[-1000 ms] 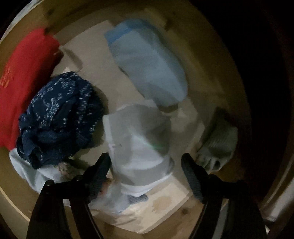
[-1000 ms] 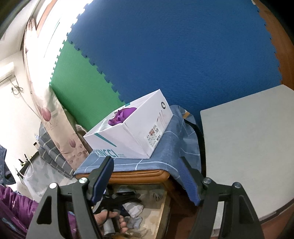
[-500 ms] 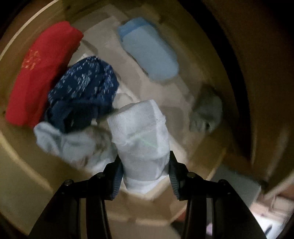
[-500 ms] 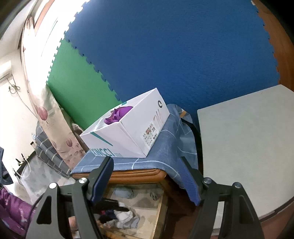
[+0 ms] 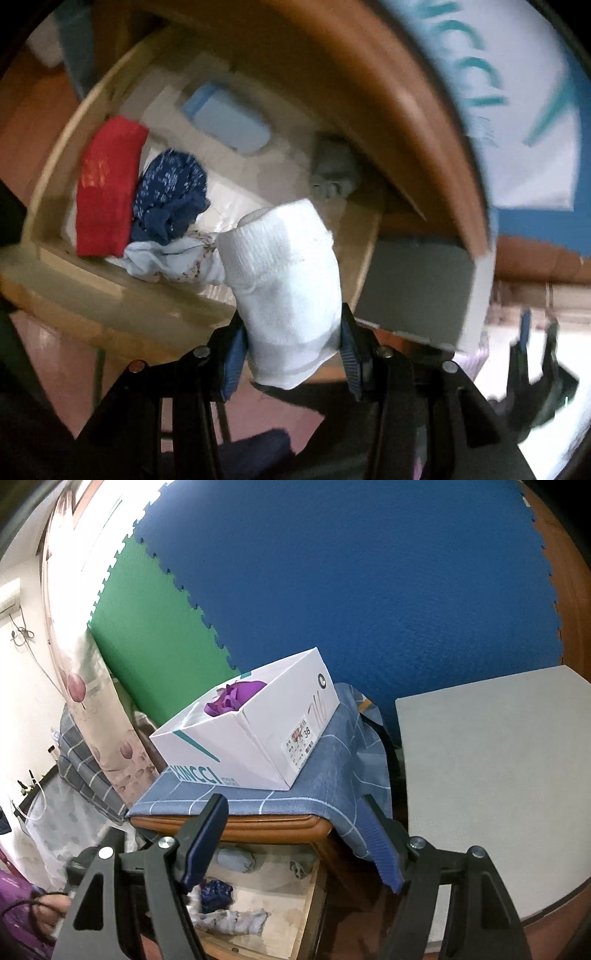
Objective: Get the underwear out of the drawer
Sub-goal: 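Carry the white sock to the shoe box and open the left gripper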
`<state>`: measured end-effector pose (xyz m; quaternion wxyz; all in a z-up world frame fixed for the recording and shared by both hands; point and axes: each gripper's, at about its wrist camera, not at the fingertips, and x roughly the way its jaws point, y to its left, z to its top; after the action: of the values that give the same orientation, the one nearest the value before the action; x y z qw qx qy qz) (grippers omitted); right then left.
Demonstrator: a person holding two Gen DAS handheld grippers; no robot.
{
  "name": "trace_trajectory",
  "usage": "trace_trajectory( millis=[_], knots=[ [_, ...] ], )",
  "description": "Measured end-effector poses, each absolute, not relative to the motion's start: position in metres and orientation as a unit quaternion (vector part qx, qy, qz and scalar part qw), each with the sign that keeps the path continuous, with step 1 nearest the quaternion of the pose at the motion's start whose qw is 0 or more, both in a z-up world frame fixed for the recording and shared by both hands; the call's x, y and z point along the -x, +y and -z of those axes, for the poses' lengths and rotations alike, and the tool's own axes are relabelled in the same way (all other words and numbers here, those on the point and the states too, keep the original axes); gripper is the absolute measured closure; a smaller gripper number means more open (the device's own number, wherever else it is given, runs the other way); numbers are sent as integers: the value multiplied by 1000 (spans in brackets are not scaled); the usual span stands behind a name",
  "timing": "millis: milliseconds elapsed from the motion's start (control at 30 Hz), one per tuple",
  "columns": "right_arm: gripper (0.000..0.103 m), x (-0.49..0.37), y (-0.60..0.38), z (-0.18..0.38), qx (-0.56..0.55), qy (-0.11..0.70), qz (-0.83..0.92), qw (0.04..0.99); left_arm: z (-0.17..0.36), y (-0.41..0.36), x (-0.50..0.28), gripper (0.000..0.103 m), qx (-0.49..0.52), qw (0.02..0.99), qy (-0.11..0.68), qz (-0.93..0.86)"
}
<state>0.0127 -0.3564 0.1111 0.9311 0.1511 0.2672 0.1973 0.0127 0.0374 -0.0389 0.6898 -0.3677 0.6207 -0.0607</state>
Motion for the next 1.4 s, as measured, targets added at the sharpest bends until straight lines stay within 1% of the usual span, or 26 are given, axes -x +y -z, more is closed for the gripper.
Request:
trace_trajectory(
  millis=[133, 467, 633, 800, 1000, 1233, 1400],
  knots=[
    [29, -14, -351, -111, -143, 271, -194, 932, 3, 31, -10, 62, 334, 724, 595, 99],
    [29, -15, -346, -111, -131, 275, -192, 933, -121, 17, -17, 61, 244, 798, 524, 170],
    [29, -14, -348, -111, -137, 272, -192, 933, -179, 10, -49, 61, 215, 824, 490, 187],
    [29, -13, -350, -112, -139, 269, -193, 933, -210, 3, -96, 61, 180, 853, 455, 182],
    [29, -12, -351, -112, -141, 267, -195, 933, -215, 2, -172, 60, 180, 868, 434, 164],
    [29, -12, -352, -111, -142, 268, -197, 932, -183, -3, -237, 60, 182, 867, 445, 131],
    [29, -12, -353, -111, -144, 267, -199, 932, -157, -8, -257, 60, 175, 862, 461, 118]
  ],
)
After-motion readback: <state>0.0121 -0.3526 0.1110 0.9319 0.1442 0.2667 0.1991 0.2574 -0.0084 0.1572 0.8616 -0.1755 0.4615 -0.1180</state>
